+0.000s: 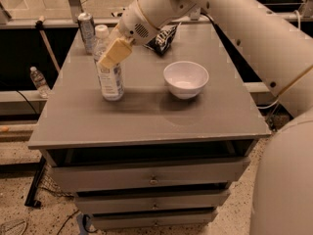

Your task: Pick blue plastic bottle from white bowl and place on counter

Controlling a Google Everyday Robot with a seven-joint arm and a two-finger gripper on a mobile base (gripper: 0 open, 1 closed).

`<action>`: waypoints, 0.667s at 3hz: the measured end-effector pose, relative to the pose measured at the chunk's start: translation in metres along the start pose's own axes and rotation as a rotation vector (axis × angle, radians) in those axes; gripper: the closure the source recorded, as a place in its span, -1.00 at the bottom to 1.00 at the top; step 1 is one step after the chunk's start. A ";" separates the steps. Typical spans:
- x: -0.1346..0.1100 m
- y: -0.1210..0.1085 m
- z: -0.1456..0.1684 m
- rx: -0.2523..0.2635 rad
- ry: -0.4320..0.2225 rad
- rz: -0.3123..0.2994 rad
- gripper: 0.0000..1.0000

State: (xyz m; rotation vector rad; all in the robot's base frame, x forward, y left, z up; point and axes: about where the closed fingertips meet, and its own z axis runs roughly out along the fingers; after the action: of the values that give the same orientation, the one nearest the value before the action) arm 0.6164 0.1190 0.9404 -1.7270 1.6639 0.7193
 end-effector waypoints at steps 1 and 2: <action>0.000 0.001 0.002 -0.004 0.000 -0.001 0.19; -0.001 0.001 0.005 -0.008 0.000 -0.002 -0.28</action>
Offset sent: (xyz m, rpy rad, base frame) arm -0.0005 0.0017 -0.0010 -0.0003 0.0017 0.0030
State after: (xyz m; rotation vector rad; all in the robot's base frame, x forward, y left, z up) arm 0.6152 0.1231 0.9380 -1.7342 1.6617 0.7260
